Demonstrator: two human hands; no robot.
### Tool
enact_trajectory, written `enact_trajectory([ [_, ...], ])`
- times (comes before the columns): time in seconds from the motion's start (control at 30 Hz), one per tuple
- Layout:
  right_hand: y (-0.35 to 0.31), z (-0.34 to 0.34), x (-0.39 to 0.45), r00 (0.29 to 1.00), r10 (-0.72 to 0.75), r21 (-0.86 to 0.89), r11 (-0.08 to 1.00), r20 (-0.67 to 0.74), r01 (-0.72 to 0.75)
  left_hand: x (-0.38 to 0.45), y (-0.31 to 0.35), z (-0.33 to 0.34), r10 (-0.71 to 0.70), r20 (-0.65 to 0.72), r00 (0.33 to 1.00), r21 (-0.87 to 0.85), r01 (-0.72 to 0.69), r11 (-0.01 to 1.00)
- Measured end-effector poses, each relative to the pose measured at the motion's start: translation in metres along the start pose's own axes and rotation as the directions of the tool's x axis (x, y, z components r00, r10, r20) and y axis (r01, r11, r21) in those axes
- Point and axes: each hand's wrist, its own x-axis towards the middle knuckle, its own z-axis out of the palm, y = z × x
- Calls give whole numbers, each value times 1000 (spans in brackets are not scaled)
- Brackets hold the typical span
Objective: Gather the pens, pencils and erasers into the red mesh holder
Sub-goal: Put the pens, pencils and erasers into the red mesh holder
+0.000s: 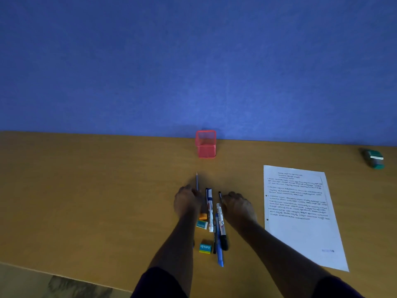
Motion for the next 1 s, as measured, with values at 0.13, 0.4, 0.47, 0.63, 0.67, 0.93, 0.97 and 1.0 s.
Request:
enact_trajectory([
  [0.13,-5,-2,16,996,74,-75,995,45,-71,11,3,2,-43,51,998,37,41,998],
  [0.4,-9,1,31,989,133,-99,987,61,-126,25,8,1,10,95,995,165,-25,986],
  [0.47,-11,2,29,992,122,-64,991,32,-120,26,7,-1,40,103,994,160,-57,985],
  [0.63,-27,6,32,989,113,5,994,98,-114,25,5,-1,175,57,983,53,-178,983],
  [0.67,-30,7,34,983,129,3,991,129,-131,24,5,0,215,48,976,22,-216,976],
  [0.93,-39,8,47,953,217,70,969,210,-235,0,0,-2,284,20,959,-168,-277,946],
  [0.97,-38,7,48,946,236,87,961,224,-261,-6,-1,-2,260,11,965,-193,-253,948],
  [1.0,-36,5,49,936,261,122,948,236,-295,-12,-2,-2,237,2,972,-219,-231,948],
])
